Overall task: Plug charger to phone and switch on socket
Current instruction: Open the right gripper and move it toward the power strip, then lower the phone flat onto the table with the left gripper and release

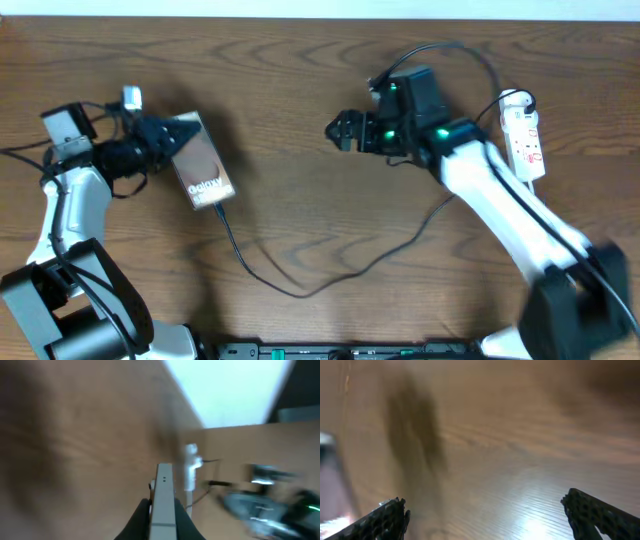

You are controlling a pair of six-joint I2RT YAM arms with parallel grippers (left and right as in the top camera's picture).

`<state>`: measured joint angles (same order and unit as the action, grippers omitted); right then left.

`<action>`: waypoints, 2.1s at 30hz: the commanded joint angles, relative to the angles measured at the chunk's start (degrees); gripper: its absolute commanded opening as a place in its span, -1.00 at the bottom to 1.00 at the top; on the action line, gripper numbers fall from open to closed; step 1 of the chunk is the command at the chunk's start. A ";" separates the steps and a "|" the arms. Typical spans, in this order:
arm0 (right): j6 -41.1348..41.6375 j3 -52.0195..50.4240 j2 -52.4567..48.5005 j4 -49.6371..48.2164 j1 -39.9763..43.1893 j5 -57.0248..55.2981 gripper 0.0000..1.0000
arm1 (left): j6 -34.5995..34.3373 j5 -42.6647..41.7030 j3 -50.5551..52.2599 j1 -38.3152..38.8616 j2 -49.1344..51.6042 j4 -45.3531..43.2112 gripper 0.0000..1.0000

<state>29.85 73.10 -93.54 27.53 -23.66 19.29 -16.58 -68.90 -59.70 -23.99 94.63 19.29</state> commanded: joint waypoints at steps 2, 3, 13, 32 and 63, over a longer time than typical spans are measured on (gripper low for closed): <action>-1.09 0.76 7.08 4.81 -1.99 -15.93 0.98 | 6.95 13.73 0.76 6.27 -0.04 2.89 -0.85; -0.98 0.76 7.76 5.44 -2.32 -16.26 0.99 | 6.93 15.61 0.96 7.80 0.11 2.75 -0.85; -0.96 0.72 7.82 7.63 -3.39 -16.39 0.98 | 1.22 20.50 1.01 17.05 10.21 -5.03 -0.85; -0.96 0.70 7.76 8.07 -3.41 -16.81 0.99 | 1.05 23.34 1.14 17.05 18.45 -6.32 -0.85; -0.98 0.70 7.76 8.11 -3.43 -16.81 0.99 | 1.03 25.11 1.38 17.05 18.49 -4.39 -0.39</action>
<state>29.47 73.60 -85.84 35.40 -26.74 3.14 -15.59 -47.18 -59.11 -6.96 112.81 13.50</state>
